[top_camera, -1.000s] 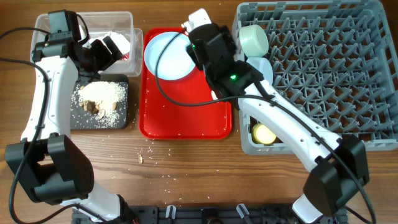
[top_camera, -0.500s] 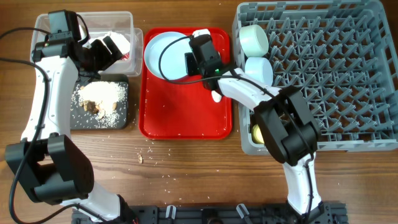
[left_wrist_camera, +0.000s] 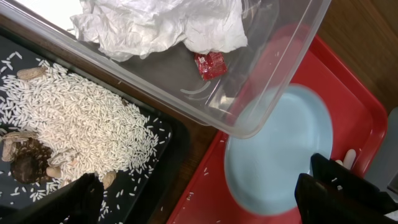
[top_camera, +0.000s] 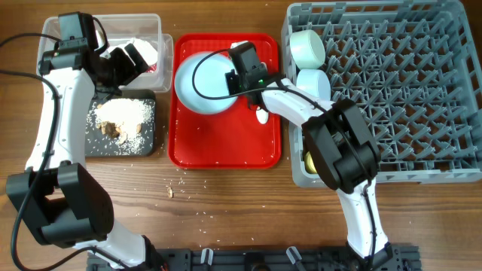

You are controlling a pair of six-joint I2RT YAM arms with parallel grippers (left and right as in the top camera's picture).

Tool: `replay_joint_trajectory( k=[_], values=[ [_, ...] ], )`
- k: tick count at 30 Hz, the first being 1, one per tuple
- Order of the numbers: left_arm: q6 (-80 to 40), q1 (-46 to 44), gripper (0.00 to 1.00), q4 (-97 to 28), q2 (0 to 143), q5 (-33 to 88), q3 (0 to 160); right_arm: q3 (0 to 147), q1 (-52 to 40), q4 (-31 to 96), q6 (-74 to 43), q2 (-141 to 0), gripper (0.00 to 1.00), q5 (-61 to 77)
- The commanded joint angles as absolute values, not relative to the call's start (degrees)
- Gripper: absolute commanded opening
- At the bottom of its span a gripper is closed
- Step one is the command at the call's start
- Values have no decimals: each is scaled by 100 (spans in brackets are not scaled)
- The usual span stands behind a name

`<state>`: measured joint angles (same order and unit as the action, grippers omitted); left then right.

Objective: Sort waste into correct bins and load items into the dishwasher rack
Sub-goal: 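Grasp the light-blue plate with the right gripper and stand it in the rack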

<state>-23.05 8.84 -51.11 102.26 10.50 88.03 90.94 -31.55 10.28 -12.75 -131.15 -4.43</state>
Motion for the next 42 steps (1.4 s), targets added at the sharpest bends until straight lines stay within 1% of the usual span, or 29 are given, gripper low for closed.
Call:
replay_joint_trajectory(
  k=[1,3,5,8,10,12,16,19,21,23,27,28,30,39,42],
  values=[
    [-2318,902,100,-5100,10095,1061,8899,9282,-3146,1229,-1022,-13227,4,-377],
    [-2318,902,100,-5100,10095,1059,8899,9299,-3142,1302,-733,-13111,4,-377],
    [-2318,902,100,-5100,10095,1061,8899,9299,-3142,1387,-694,-12890,4,-381],
    [-2318,902,100,-5100,10095,1061,8899,9299,-3140,1428,-296,-12175,4,-742],
    [-2318,902,100,-5100,10092,1061,8899,9299,-3124,1426,12,-11603,4,-1304],
    [-2318,902,100,-5100,10095,1061,8899,9299,-3063,1422,631,-10993,4,-1938],
    [-2318,902,100,-5100,10095,1061,8899,9299,-2849,1404,1664,-10068,4,-3660],
    [-2318,902,100,-5100,10095,1059,8899,9299,-2519,1525,2576,-9690,4,-5183],
    [-2318,902,100,-5100,10095,1061,8899,9299,-2213,1562,3249,-9651,4,-5721],
    [-2318,902,100,-5100,10095,1061,8899,9295,-1881,1855,3719,-9666,4,-5771],
    [-2318,902,100,-5100,10095,1061,8899,9288,-1520,2427,4016,-9743,4,-5577],
    [-2318,902,100,-5100,10095,1061,8899,9288,-1472,2517,4012,-9760,4,-5465],
    [-2318,902,100,-5100,10095,1061,8899,9277,-1365,2899,3935,-9810,4,-4777],
    [-2318,902,100,-5100,10095,1061,8899,9212,-1037,2744,3881,-10269,4,-4595],
    [-2318,902,100,-5100,10095,1061,8899,9212,-934,2672,3885,-10370,5,-4309]
  ],
)
